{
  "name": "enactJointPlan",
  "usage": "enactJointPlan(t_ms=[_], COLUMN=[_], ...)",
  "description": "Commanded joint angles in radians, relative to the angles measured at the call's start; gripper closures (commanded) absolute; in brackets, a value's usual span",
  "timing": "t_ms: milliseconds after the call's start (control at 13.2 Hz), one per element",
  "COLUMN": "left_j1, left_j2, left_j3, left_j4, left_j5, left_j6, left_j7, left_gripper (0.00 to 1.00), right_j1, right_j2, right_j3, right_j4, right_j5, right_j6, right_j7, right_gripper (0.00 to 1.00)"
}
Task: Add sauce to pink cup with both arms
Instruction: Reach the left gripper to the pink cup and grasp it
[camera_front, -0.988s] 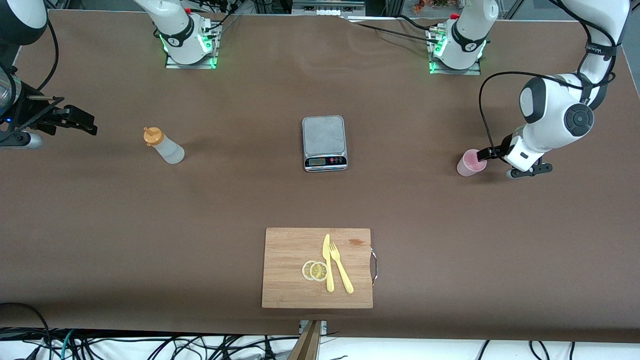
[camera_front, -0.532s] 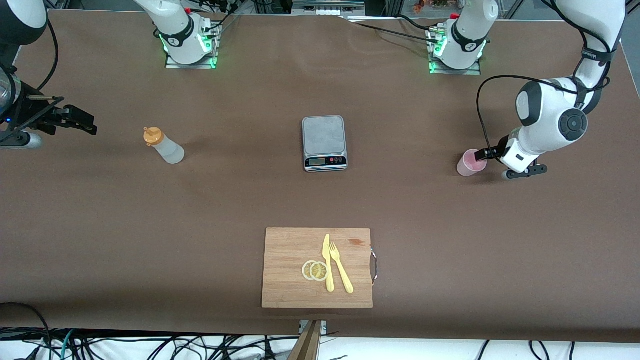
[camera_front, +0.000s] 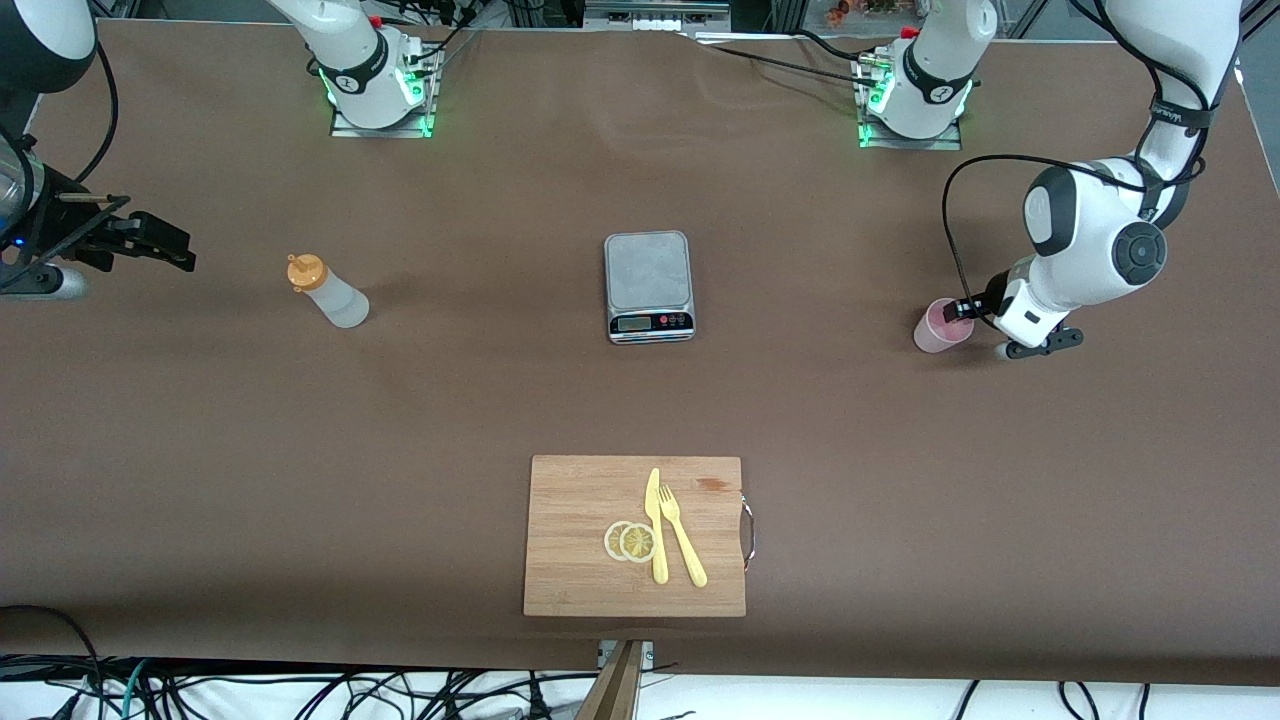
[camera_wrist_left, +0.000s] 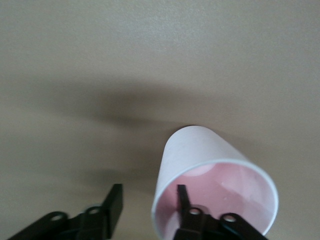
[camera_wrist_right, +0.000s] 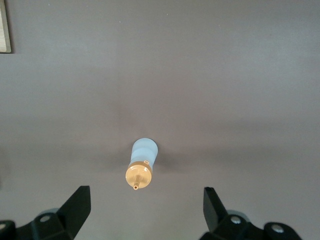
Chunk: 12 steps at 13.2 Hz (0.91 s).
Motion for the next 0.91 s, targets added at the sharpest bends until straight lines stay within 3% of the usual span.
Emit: enactJointPlan(t_ms=[0,228,380,684,836], left_j1=[-0.008,-0.008,-0.011,-0.031,-0.069], left_j2=[-0.006,-0.031,-0.065,-0.077,-0.075], left_j3=[-0.014,-0.02,-0.021,-0.064,-0.103], left_j4=[0.002,0.008,0.037,0.181,0.231], left_j5=[-0.016,-0.015,-0.022,-0.1,-0.136], left_j6=[-0.035,-0.04,-0.121,-0.308,-0.319], left_j7=[0.017,0.011,0.003,-0.015,-0.076], left_gripper=[1.0,1.0,1.0,1.0,1.0], right_j1=[0.014,0.021,0.023,0.021,0.021], right_j2=[0.007,0.005,0.005,0.007,0.005], right_j3=[0.008,0.008,0.008,0.006,0.006], right_j4=[0.024,0.024,0.024,0.024,0.024], right_j5=[-0.013,-0.014,-0.016,-0.014,-0.014], right_j6=[-0.011,-0.014,-0.011,-0.016,-0.016], right_j7=[0.01,0.01,0.01,0.012,0.01], right_gripper=[0.0,0.0,0.0,0.0,0.0])
